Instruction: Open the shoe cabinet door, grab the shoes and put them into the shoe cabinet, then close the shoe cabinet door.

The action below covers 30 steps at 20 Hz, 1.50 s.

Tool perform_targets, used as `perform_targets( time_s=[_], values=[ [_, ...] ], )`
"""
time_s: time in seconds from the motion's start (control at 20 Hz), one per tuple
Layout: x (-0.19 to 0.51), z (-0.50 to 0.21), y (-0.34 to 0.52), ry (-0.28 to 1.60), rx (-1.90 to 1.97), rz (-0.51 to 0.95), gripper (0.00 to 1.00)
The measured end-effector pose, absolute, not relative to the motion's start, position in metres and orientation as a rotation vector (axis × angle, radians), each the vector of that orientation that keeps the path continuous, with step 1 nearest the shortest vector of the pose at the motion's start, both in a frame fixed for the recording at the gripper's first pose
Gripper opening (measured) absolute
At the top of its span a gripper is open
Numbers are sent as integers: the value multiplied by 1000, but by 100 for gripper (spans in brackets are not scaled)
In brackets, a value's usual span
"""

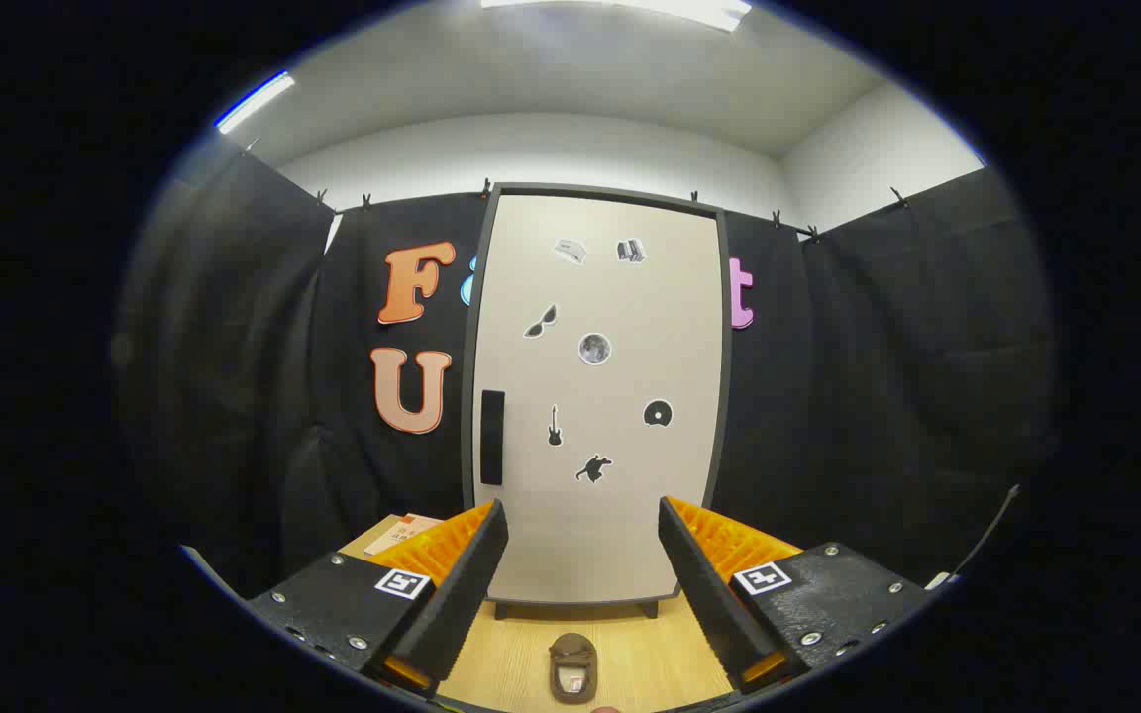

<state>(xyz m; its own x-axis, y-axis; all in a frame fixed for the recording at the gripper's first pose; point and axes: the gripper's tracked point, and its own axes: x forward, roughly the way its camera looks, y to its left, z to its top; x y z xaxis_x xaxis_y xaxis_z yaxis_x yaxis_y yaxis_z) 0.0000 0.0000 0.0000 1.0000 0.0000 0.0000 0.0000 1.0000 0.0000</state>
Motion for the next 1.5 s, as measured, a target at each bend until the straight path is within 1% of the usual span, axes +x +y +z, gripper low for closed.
perform_targets(
  time_s=[0.55, 1.05, 1.5],
  values=[
    [9, 1, -4, 2, -2, -26, 96],
    [18, -4, 6, 24, 3, 0, 96],
    [42, -14, 26, 49, 4, 48, 96]
  ],
)
